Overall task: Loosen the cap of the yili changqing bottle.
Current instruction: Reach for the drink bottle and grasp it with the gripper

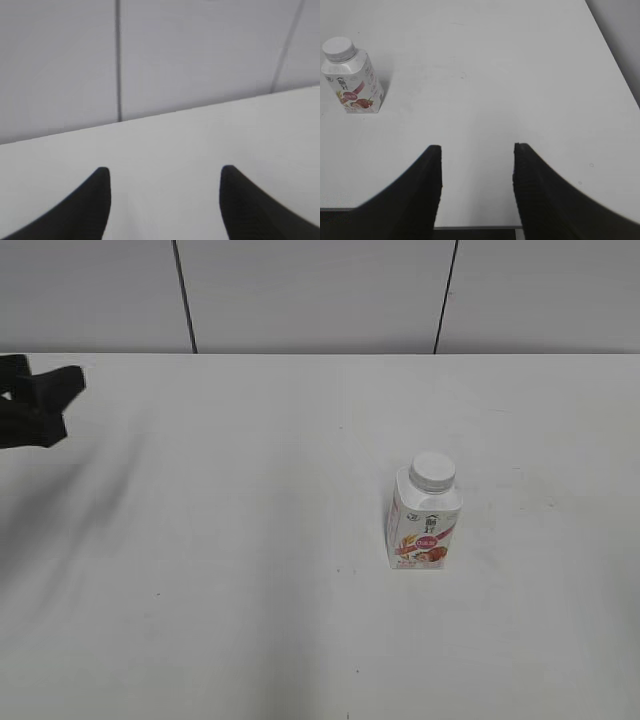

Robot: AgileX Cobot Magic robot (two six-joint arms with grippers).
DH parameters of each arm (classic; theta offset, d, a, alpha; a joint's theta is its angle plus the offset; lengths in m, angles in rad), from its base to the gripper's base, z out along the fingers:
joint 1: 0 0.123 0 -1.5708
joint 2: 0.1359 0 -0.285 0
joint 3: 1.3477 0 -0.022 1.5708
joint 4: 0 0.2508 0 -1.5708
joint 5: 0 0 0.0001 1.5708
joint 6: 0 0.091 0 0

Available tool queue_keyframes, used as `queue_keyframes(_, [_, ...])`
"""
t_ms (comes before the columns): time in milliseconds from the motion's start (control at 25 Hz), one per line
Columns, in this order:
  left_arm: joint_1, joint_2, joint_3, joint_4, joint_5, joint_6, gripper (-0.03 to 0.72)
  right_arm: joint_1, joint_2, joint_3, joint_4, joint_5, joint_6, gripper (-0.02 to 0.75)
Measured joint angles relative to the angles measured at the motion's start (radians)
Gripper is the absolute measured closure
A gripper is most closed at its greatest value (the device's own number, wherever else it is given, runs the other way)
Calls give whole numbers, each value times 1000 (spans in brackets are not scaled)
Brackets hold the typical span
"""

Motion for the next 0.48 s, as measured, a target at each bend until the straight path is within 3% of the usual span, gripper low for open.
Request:
queue_keyframes(240, [0,157,-127,309,-70,-161,273,0,0,0,0,0,0,360])
queue_keyframes(480, [0,306,-239,590,-150,-226,281,0,0,0,0,0,0,360])
